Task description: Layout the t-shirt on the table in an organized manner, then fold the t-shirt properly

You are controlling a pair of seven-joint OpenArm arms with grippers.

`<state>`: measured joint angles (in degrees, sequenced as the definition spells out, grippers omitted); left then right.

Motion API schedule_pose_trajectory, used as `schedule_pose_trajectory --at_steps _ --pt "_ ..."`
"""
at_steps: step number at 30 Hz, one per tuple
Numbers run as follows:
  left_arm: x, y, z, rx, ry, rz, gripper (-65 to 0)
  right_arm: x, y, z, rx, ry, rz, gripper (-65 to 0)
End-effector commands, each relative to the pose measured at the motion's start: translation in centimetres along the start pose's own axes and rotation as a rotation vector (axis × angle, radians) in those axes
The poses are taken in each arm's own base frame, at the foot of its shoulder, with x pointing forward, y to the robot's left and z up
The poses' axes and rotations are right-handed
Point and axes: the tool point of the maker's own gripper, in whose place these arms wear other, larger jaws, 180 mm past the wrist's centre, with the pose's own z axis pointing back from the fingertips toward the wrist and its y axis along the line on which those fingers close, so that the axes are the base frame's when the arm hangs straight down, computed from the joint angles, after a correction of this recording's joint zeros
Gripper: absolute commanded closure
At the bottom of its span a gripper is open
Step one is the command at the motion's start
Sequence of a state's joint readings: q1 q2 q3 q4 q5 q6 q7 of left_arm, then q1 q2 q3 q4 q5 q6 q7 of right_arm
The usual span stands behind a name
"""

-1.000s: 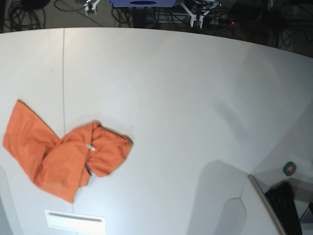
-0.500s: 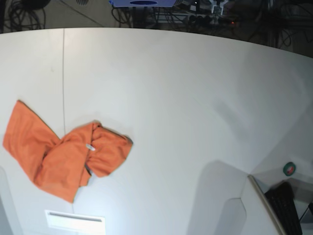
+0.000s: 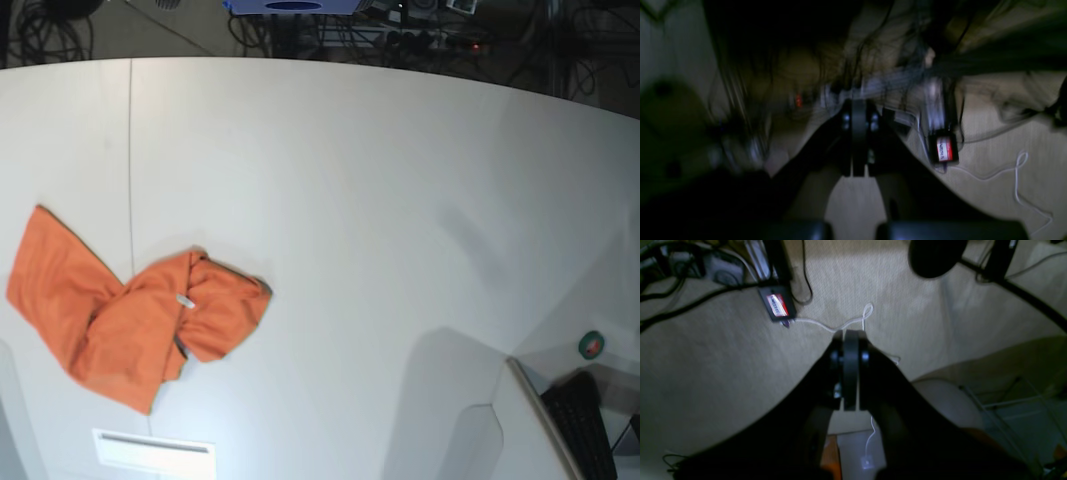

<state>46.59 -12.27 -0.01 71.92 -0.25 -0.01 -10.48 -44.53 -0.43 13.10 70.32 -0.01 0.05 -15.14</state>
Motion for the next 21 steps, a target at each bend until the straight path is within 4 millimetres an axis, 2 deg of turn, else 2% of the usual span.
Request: schedule_pose_trajectory --at_steps 1,5,7,11,13,16,21 --pt "1.5 0.6 0.8 0.012 -0.052 -0.009 0.0 0.9 -1.4 0.9 -0.029 -0.047 -0.003 0.0" --pt "6.4 2.0 2.3 0.048 -0.179 -0.013 0.0 3.9 -2.9 3.9 -0.067 -0.161 -0.027 0.0" --pt "9.1 2.8 2.9 0.069 -0.249 -0.018 0.0 5.8 -4.4 5.8 -0.107 -0.229 -0.055 0.0" --pt "13.8 3.4 3.7 0.086 -0.370 -0.027 0.0 10.6 -6.3 9.2 -0.158 -0.381 -0.078 0.0" --pt "16.3 3.2 3.7 0.085 -0.433 -0.027 0.0 12.9 -6.4 10.6 -0.162 -0.451 -0.071 0.0" --pt "18.9 3.5 3.5 0.092 -0.469 -0.027 0.0 17.2 -6.3 12.5 -0.164 -0.571 -0.080 0.0" --pt "22.0 3.5 1.3 0.091 -0.456 -0.020 0.0 23.0 -5.6 13.5 -0.145 -0.706 -0.112 0.0"
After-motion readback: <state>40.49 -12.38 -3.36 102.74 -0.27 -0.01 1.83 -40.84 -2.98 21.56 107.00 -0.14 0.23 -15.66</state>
